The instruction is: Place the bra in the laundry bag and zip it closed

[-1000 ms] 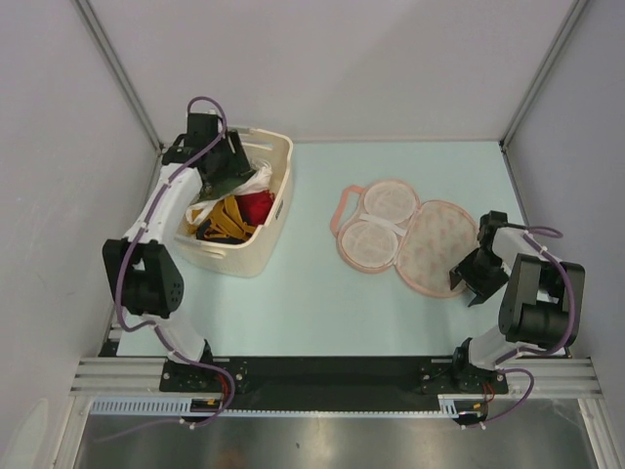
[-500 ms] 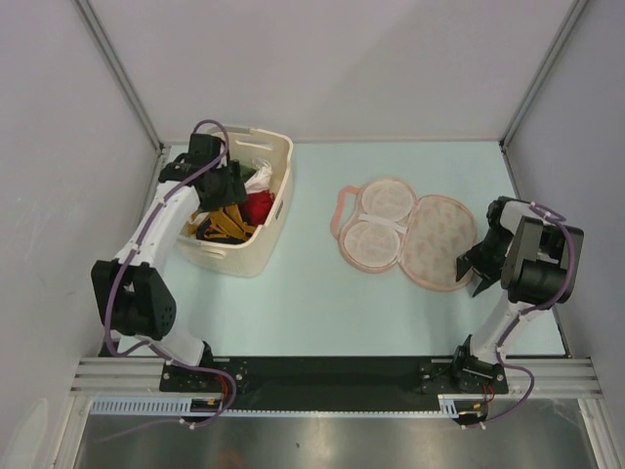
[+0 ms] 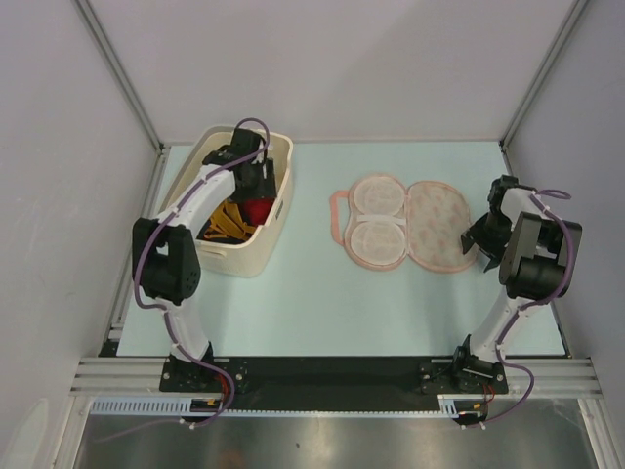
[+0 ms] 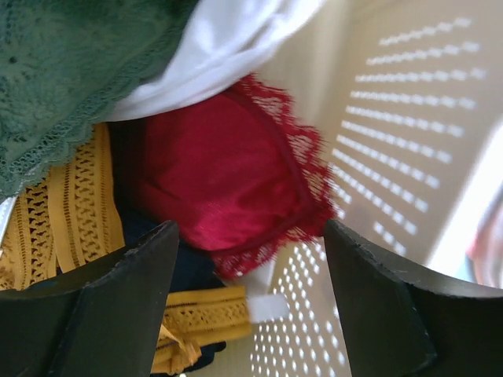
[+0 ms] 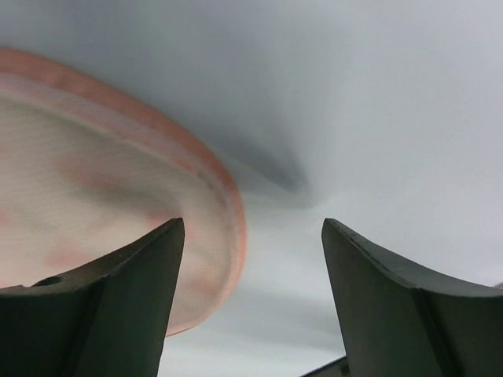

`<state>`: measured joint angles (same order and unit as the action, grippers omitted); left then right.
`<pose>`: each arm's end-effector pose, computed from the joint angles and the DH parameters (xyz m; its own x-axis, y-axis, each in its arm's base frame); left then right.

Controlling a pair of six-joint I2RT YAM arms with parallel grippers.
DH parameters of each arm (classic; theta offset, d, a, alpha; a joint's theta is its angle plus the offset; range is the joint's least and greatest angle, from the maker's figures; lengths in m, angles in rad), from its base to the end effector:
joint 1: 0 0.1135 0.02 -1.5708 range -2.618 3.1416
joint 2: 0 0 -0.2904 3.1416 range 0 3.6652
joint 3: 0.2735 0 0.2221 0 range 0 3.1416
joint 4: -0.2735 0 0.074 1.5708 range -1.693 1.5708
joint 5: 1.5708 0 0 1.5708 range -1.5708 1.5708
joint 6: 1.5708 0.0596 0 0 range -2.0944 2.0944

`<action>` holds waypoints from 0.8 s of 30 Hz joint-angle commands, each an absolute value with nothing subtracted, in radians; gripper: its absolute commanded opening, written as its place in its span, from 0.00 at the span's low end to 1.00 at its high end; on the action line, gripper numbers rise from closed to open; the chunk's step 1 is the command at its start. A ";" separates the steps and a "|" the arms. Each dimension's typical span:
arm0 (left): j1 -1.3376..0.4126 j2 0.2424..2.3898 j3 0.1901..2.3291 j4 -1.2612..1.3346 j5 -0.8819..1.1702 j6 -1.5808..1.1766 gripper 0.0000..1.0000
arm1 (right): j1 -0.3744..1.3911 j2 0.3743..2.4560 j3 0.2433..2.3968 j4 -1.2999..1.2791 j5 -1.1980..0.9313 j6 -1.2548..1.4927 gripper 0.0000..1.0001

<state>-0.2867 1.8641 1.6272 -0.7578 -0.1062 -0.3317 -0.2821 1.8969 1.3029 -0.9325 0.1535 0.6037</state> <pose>0.3840 -0.1066 0.2879 -0.8341 -0.0917 -0.5440 -0.0484 0.9945 -0.0934 0.3141 -0.1005 0.1859 -0.6301 0.7667 -0.1232 0.7766 0.6220 -0.1006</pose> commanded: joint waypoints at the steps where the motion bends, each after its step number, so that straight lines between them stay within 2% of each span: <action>1: -0.287 1.875 1.641 -0.759 -0.175 -0.388 0.80 | -0.275 1.772 1.284 -0.877 0.183 0.577 0.76; 8: -0.265 1.962 1.647 -0.712 -0.153 -0.408 0.79 | -0.291 1.680 1.213 -0.885 0.130 0.555 0.76; 14: -0.230 2.028 1.652 -0.692 -0.173 -0.408 0.73 | -0.291 1.593 1.193 -0.899 0.091 0.532 0.75; 16: -0.226 2.040 1.657 -0.672 -0.164 -0.403 0.61 | -0.290 1.572 1.187 -0.897 0.075 0.520 0.75; 17: -0.224 2.042 1.676 -0.670 -0.163 -0.402 0.51 | -0.288 1.556 1.186 -0.897 0.069 0.515 0.75; 18: -0.224 2.042 1.690 -0.670 -0.157 -0.390 0.32 | -0.287 1.549 1.186 -0.899 0.061 0.511 0.75; 19: -0.224 2.033 1.712 -0.681 -0.161 -0.385 0.23 | -0.281 1.542 1.189 -0.900 0.057 0.502 0.75; 20: -0.225 2.019 1.739 -0.692 -0.167 -0.380 0.06 | -0.278 1.537 1.192 -0.902 0.051 0.497 0.75; 21: -0.224 2.004 1.749 -0.704 -0.172 -0.377 0.00 | -0.273 1.523 1.195 -0.905 0.045 0.494 0.75; 24: -0.224 1.883 1.753 -0.730 -0.195 -0.376 0.00 | -0.235 1.497 1.197 -0.914 0.040 0.494 0.75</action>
